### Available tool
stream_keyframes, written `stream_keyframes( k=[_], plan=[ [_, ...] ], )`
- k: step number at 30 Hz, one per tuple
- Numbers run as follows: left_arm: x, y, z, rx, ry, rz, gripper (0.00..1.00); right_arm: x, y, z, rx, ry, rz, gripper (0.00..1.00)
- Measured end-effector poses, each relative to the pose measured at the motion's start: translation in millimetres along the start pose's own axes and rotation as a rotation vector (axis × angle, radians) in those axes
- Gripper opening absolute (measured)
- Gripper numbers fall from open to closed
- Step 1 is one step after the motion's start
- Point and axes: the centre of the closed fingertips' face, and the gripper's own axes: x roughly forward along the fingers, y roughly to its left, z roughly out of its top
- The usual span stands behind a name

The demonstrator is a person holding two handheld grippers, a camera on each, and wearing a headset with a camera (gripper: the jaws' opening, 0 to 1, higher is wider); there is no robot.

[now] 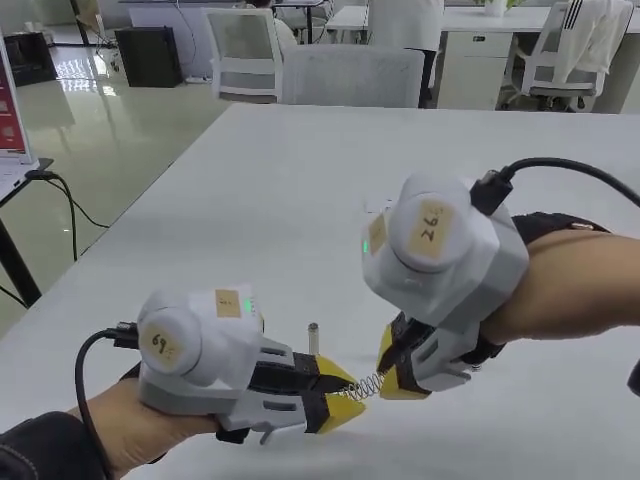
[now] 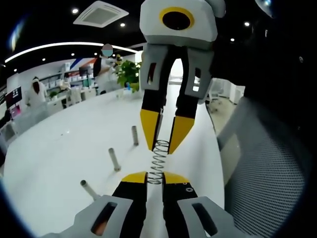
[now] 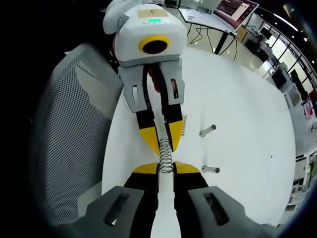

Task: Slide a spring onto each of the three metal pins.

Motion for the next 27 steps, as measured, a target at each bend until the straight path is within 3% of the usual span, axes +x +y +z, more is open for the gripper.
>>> stream_keyframes(
  k=[27],
  plan=[
    [0.3, -2.2, 2.8, -0.008, -0.01, -0.011, 0.03, -7.7, 0.9, 20.0, -0.02, -0.039, -0.022, 0.07]
  ],
)
